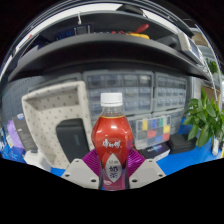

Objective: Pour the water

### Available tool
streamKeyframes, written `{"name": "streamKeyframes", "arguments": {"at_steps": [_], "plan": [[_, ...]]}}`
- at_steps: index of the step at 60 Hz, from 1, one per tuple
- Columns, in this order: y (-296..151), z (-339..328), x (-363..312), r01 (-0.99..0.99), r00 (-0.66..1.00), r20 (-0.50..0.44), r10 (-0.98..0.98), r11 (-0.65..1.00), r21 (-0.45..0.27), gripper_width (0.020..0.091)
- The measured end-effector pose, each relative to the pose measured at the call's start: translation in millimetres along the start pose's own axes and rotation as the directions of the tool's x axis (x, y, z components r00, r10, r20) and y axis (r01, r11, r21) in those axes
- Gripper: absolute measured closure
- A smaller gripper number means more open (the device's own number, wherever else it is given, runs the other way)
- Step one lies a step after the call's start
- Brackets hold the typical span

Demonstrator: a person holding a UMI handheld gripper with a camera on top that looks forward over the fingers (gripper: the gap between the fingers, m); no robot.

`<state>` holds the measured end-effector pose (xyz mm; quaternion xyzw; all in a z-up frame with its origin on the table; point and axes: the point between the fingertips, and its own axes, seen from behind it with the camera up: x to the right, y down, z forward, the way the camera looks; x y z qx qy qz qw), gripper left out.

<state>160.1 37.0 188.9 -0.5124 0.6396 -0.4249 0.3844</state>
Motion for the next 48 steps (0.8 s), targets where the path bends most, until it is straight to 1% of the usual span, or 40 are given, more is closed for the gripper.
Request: {"name": "streamKeyframes", "arguments": {"at_steps": [8, 18, 19, 20, 21, 23, 24, 26, 35, 37, 38, 39, 43, 45, 48], "plan": [[37.1, 22.0, 35.1, 0.036, 0.999, -0.028, -0.037, 0.998, -0.042, 0.0803], [87.9, 47.4, 53.7, 0.062, 0.998, -0.024, -0.064, 0.995, -0.082, 0.0804], [93.6, 49.1, 54.9, 0.059, 0.998, -0.025, -0.061, 0.995, -0.086, 0.0782], [86.6, 51.1, 54.7, 0.047, 0.999, -0.024, -0.048, 0.998, -0.042, 0.076], [86.2, 50.7, 55.9, 0.036, 0.999, -0.024, -0.037, 0.999, -0.028, 0.0794], [89.7, 50.5, 58.3, 0.003, 1.0, -0.015, -0.004, 1.0, -0.026, 0.0783], [86.6, 50.3, 58.5, -0.006, 1.0, -0.015, 0.006, 1.0, -0.005, 0.079], [87.3, 49.4, 59.0, -0.008, 1.0, -0.012, 0.008, 1.0, 0.002, 0.078], [90.1, 45.3, 56.4, 0.012, 1.0, -0.006, -0.012, 1.0, 0.007, 0.0778], [90.2, 44.0, 56.3, 0.009, 1.0, -0.005, -0.009, 1.0, 0.01, 0.0762], [90.2, 43.7, 56.2, 0.006, 1.0, -0.004, -0.006, 1.0, 0.011, 0.0737], [90.4, 43.2, 56.6, 0.003, 1.0, -0.004, -0.003, 1.0, 0.011, 0.0741], [89.9, 42.1, 58.4, -0.006, 1.0, -0.002, 0.006, 1.0, 0.019, 0.0684], [89.4, 41.9, 58.3, -0.006, 1.0, -0.001, 0.006, 1.0, 0.023, 0.0675], [90.5, 41.0, 58.1, -0.014, 1.0, -0.005, 0.014, 1.0, 0.016, 0.0629]]}}
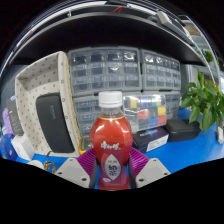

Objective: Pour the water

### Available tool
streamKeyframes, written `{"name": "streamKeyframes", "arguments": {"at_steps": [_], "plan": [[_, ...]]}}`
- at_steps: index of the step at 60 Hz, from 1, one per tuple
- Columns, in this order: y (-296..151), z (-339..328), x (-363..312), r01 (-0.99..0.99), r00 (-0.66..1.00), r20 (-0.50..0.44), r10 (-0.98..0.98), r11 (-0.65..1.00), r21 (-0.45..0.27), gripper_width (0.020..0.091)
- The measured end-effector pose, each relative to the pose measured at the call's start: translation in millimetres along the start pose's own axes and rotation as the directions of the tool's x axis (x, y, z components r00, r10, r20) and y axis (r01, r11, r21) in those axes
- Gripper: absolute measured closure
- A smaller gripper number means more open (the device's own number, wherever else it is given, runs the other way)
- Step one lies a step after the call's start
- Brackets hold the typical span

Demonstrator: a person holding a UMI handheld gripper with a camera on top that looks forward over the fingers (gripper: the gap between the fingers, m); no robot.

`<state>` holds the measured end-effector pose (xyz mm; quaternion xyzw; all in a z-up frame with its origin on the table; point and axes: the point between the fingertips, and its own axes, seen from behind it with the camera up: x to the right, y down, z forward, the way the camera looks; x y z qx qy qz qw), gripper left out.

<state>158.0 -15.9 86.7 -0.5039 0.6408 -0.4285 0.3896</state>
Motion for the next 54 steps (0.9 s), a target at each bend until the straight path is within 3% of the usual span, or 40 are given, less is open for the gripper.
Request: {"name": "streamKeyframes", "arguments": {"at_steps": [7, 13, 23, 31, 54], "plan": [[18.6, -8.7, -3.6, 0.005, 1.0, -0.014, -0.006, 0.998, -0.068, 0.0381], [41.2, -30.7, -5.7, 0.026, 0.999, -0.036, -0.03, 0.994, -0.107, 0.0313], [67.1, -95.6, -28.4, 0.014, 1.0, -0.016, -0.017, 0.985, -0.175, 0.0327], [51.5, -154.8, -50.5, 0.024, 1.0, 0.0, -0.025, 0.981, -0.193, 0.0327], [-32.4, -268.9, -98.8, 0.039, 0.999, 0.026, -0.037, 0.995, -0.096, 0.0324]]}}
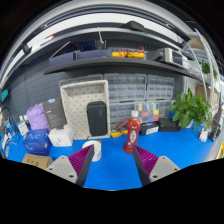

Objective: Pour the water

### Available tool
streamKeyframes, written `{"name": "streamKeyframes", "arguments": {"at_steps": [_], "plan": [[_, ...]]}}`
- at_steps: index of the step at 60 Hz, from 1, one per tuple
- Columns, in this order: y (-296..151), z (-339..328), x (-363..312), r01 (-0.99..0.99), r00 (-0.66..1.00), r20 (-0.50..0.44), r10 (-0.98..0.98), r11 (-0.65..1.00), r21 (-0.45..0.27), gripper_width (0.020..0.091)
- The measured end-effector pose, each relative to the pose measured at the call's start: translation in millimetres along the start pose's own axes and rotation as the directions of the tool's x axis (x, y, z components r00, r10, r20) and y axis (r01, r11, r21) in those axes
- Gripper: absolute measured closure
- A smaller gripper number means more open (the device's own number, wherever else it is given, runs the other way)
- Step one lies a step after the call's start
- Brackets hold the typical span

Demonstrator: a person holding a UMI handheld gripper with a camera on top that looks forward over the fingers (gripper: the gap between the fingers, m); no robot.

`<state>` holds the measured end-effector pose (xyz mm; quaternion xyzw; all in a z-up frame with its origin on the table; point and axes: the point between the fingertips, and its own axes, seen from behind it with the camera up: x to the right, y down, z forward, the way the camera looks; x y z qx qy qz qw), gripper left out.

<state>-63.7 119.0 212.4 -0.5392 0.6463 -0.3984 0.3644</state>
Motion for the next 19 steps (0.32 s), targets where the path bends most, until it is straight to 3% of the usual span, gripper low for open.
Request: {"name": "streamKeyframes", "arguments": {"at_steps": [19], "plan": [[-13.5, -40.5, -32.8, 0.025, 0.999, 0.033, -0.026, 1.0, 0.014, 0.0328]]}}
